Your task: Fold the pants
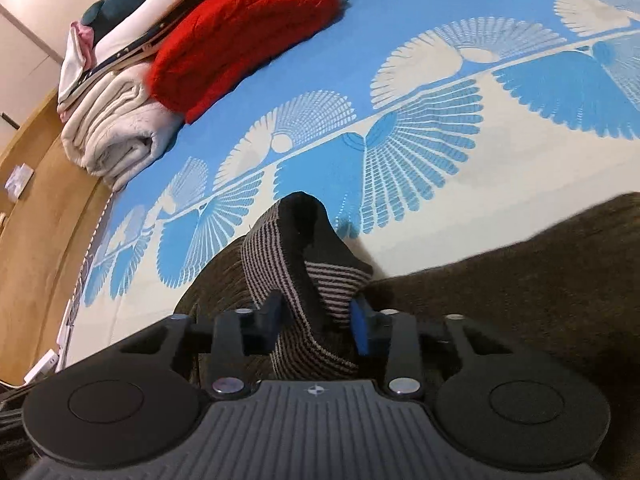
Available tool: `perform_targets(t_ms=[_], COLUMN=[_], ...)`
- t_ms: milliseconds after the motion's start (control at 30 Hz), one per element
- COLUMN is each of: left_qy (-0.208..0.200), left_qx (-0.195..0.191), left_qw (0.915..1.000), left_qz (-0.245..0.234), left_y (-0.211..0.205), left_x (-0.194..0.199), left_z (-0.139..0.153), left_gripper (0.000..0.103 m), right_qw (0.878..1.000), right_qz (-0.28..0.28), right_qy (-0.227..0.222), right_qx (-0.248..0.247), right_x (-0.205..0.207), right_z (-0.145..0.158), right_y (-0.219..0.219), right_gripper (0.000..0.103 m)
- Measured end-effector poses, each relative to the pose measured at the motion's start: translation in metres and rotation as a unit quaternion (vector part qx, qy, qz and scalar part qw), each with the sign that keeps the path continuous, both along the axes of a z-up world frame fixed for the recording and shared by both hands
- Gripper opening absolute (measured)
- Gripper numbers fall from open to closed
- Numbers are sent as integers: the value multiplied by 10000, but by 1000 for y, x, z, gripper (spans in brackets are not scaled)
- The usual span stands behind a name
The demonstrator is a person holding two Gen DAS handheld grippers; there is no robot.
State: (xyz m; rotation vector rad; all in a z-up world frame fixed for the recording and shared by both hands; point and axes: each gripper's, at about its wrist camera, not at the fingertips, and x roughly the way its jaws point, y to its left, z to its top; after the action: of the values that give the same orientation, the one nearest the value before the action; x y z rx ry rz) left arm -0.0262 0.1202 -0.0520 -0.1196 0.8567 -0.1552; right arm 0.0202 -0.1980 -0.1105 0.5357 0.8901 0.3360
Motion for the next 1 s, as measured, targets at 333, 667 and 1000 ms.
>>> perform_targets(t_ms=[333,667,1000], left_qy=[-96,120,1149], left_qx=[-87,131,1039], left_qw=[9999,9900,9434], left_qz=[-37,-1397,-2932], left_y=[0,-66,-119], left_x=[-18,-24,-43], left_z=[6,-9,-69], left_gripper=[50,50,49], right_qw=[9879,9790,9863], right_qz=[-541,-1641,-1060], right_qy=[-1455,699,952], right_qx=[-49,-983,-836], right_x=[-104,-132,-117], right_z=[104,21,4], right_y=[-50,-164,-160], right_gripper=[26,25,73])
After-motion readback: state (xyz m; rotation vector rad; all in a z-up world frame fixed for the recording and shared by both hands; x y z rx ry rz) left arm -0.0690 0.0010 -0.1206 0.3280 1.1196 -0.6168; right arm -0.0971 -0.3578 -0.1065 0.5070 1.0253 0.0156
